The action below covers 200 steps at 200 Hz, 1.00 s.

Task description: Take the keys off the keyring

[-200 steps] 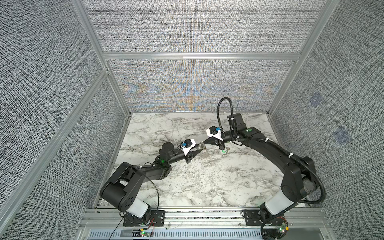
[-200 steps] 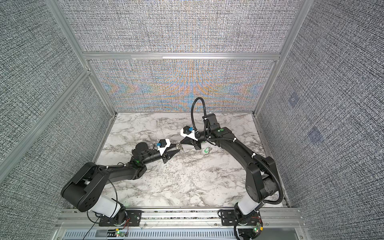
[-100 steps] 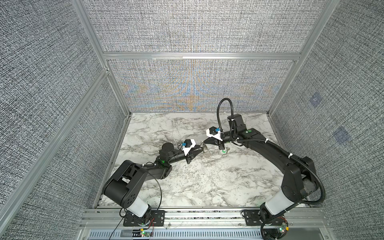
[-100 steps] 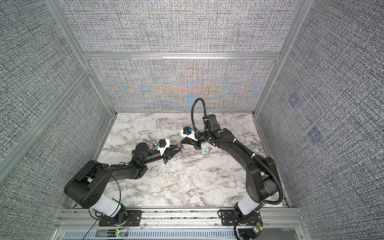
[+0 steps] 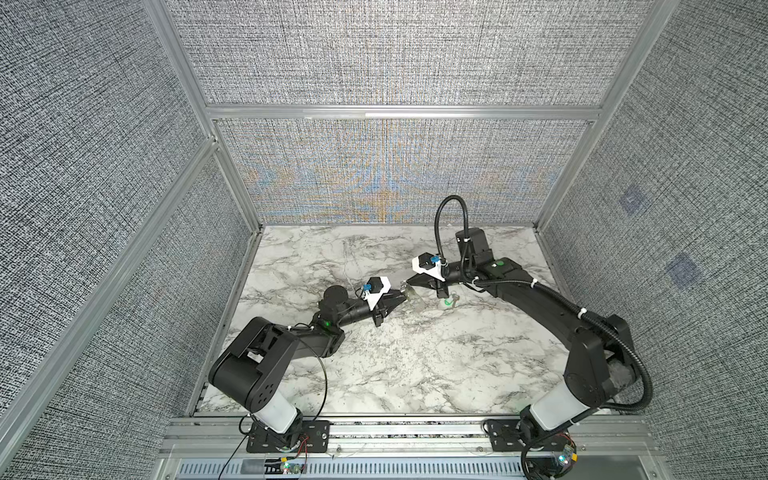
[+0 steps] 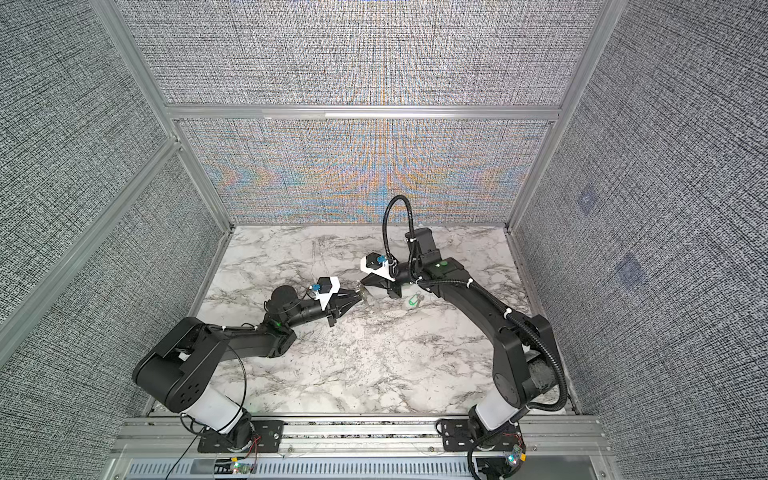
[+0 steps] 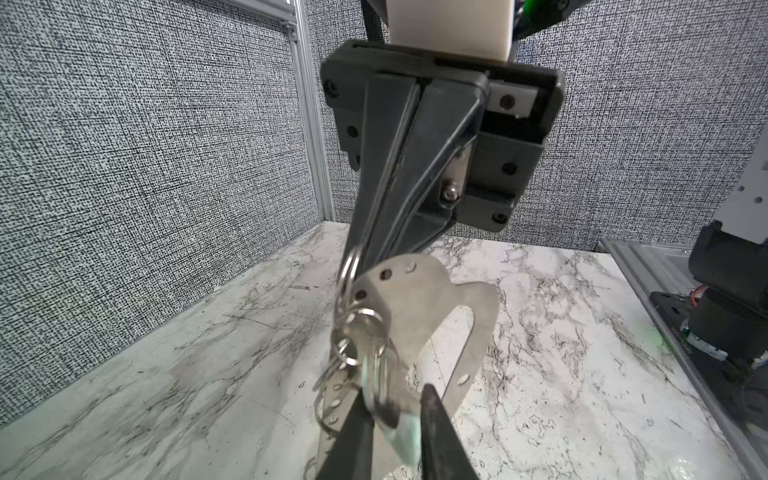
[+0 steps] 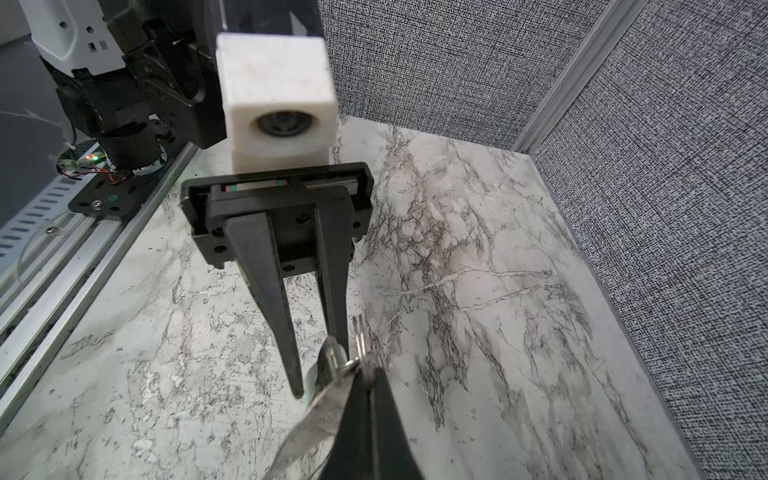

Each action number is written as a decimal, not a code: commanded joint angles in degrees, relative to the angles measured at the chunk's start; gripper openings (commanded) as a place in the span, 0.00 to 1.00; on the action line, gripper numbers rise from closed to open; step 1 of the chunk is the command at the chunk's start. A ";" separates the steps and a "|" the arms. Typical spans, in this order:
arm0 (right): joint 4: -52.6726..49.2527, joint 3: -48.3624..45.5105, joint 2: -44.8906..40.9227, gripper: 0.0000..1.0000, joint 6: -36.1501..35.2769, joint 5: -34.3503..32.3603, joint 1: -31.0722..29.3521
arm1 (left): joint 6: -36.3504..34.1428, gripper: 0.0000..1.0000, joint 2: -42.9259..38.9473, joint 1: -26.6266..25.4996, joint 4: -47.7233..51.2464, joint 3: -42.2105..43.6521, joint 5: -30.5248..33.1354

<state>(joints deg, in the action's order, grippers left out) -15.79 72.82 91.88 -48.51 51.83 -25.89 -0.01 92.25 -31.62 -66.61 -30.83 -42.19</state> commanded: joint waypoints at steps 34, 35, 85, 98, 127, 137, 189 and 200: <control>2.65 -0.75 -0.63 0.00 0.57 -0.12 -0.30 | 1.93 0.25 0.84 0.06 -4.04 -0.79 -0.53; 2.67 -0.75 -0.59 0.00 0.55 -0.14 -0.30 | 1.94 0.25 0.83 0.06 -4.05 -0.80 -0.52; 3.39 -0.75 -0.73 0.00 0.94 0.43 -0.30 | 1.02 0.20 1.35 0.07 -2.58 -1.29 0.08; 3.45 -0.83 -0.89 0.00 1.21 0.80 -0.30 | 0.52 0.15 1.36 0.06 -2.06 -1.40 0.61; 3.17 -0.98 -0.83 0.00 1.22 0.81 -0.35 | -0.49 0.10 1.02 0.11 -1.04 -1.64 1.41; 3.19 -1.05 -0.98 0.00 1.21 0.77 -0.30 | -1.00 0.07 0.87 0.11 -0.24 -1.86 1.41; 4.36 -2.63 -2.04 0.00 0.78 0.75 0.13 | -8.14 0.00 -2.61 0.06 9.80 -2.63 1.59; 4.71 -3.09 -2.42 0.00 0.62 0.98 0.31 | -10.70 0.00 -3.84 0.15 13.72 -3.04 1.59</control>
<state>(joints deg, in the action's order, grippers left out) -13.04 70.43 90.39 -47.37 51.62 -25.85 -4.51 90.41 -31.62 -60.75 -32.91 -40.49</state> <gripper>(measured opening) 0.050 0.081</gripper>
